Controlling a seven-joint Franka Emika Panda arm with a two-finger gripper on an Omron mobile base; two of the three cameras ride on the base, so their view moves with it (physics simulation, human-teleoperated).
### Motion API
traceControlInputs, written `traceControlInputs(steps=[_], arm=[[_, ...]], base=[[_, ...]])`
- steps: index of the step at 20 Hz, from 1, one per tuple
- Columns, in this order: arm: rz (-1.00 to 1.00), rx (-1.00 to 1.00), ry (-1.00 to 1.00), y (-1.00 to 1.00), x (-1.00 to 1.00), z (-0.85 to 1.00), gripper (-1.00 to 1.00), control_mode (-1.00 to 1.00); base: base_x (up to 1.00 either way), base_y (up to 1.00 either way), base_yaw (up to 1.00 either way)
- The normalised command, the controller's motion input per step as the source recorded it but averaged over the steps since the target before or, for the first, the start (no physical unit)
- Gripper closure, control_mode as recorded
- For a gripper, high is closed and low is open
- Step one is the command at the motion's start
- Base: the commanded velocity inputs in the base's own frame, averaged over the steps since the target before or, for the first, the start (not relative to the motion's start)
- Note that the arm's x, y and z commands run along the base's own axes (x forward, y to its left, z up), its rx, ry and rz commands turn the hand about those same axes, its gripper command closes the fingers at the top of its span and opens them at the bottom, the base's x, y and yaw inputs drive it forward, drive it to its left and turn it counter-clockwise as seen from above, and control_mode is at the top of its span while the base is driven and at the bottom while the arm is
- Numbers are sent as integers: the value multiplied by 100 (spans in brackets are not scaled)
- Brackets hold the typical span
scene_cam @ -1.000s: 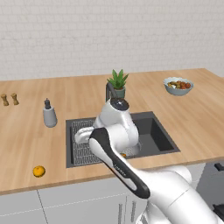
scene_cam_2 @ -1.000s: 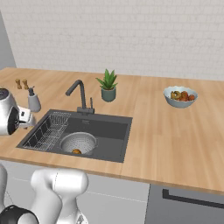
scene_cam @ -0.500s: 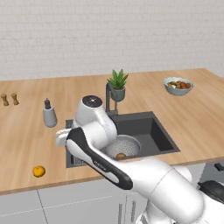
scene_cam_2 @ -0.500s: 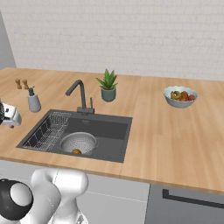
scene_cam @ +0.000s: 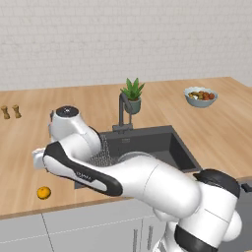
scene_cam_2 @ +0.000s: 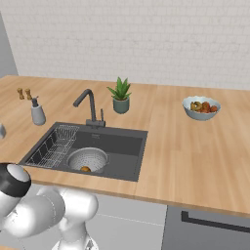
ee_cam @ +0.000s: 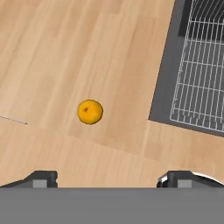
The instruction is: Put the colander in the sink, put the peach, tangerine in the colander, and turn on the sink faucet and pour water over the colander.
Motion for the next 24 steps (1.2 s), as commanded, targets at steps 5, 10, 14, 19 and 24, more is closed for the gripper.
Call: traceControlInputs(steps=[5, 10, 14, 19, 24], arm=[[0, -3, 4, 20, 0, -31, -100, -100], [0, -7, 0, 12, 1, -65, -100, -100], [0, -3, 0, 15, 10, -76, -100, -100], [1, 0, 0, 19, 11, -56, -100, -100], [0, 0, 0, 26, 10, -35, -100, -100]], base=[[0, 0, 0], [0, 0, 0], [0, 0, 0], [0, 0, 0], [0, 0, 0]])
